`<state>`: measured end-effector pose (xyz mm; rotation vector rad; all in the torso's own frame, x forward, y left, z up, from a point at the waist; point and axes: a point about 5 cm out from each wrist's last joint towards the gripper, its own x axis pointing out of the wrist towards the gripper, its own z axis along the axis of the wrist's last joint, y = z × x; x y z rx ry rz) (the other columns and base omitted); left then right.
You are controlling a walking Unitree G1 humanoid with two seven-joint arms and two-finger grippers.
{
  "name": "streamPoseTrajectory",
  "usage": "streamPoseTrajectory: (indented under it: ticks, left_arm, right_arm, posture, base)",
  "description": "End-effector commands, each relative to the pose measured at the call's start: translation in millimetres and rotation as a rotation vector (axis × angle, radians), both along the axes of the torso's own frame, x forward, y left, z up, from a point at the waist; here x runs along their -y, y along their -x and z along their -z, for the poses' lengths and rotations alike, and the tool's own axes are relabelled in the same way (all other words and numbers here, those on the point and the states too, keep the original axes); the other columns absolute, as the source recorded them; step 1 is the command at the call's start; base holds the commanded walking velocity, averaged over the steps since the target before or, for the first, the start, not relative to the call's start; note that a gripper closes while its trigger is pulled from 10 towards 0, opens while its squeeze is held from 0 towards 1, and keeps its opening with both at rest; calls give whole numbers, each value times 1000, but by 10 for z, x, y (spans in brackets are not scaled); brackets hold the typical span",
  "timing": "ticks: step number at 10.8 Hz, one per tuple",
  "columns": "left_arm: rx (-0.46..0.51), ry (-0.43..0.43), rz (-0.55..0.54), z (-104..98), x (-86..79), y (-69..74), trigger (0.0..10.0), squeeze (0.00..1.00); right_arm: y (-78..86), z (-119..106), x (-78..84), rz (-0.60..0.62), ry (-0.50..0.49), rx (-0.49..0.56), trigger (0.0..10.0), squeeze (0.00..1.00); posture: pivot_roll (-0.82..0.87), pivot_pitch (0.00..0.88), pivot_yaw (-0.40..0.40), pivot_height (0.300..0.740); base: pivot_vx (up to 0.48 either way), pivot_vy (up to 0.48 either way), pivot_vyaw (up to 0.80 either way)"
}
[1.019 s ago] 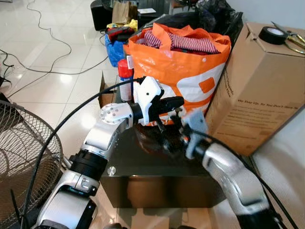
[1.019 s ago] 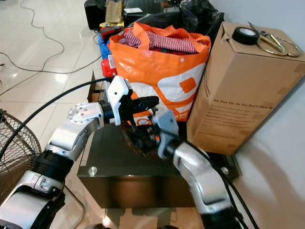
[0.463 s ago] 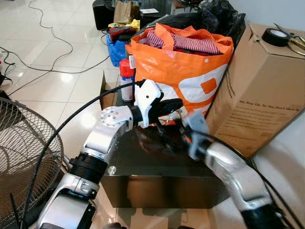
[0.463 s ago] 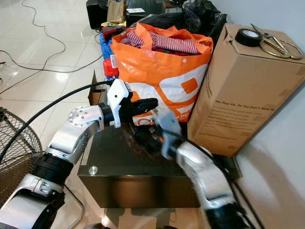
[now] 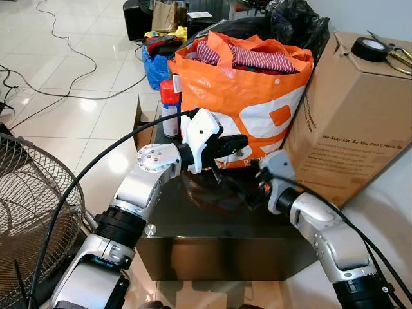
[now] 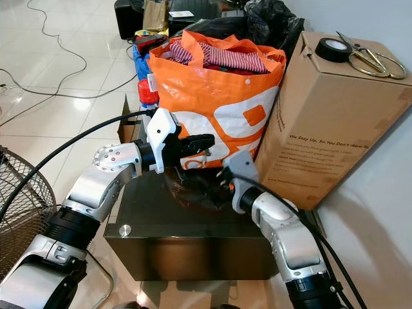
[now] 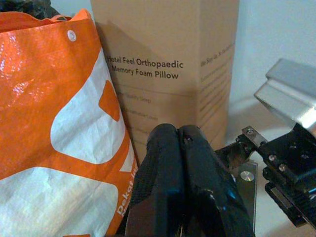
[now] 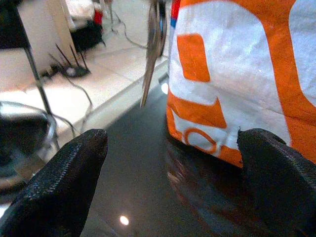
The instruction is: Hang keys on a hook
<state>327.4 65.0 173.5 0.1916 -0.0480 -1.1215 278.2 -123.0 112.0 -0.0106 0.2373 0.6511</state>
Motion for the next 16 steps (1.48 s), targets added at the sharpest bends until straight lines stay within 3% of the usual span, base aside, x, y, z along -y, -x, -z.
streamPoseTrajectory:
  ticks: [1,2,3,5,6,16]
  left_arm:
    - [20,-9,18,-45,33,11,0,0]
    - [20,-10,19,-47,36,10,0,0]
    - [20,-10,19,-47,38,10,0,0]
    - [21,-10,19,-48,39,8,0,0]
    - [21,-11,19,-49,39,9,0,0]
    - [23,-15,19,-46,40,10,0,0]
  right_arm:
    - [-14,-78,-4,2,-61,9,10000,0]
    - [-26,-107,-61,5,-125,-4,10000,0]
    - [-27,-97,-93,2,-128,-7,6549,0]
    - [-23,-87,-122,-5,-138,-13,1843,0]
    - [-40,-80,-104,14,-135,-16,235,0]
    - [-98,-117,-97,45,-168,-10,0,0]
  posture:
    - [-11,0,-68,740]
    - [-11,0,-69,740]
    - [-11,0,-69,740]
    - [-10,0,-72,740]
    - [-10,0,-73,740]
    - [-9,0,-73,740]
  base:
    - [0,0,0]
    - [0,0,0]
    - [0,0,0]
    - [0,0,0]
    - [0,0,0]
    - [0,0,0]
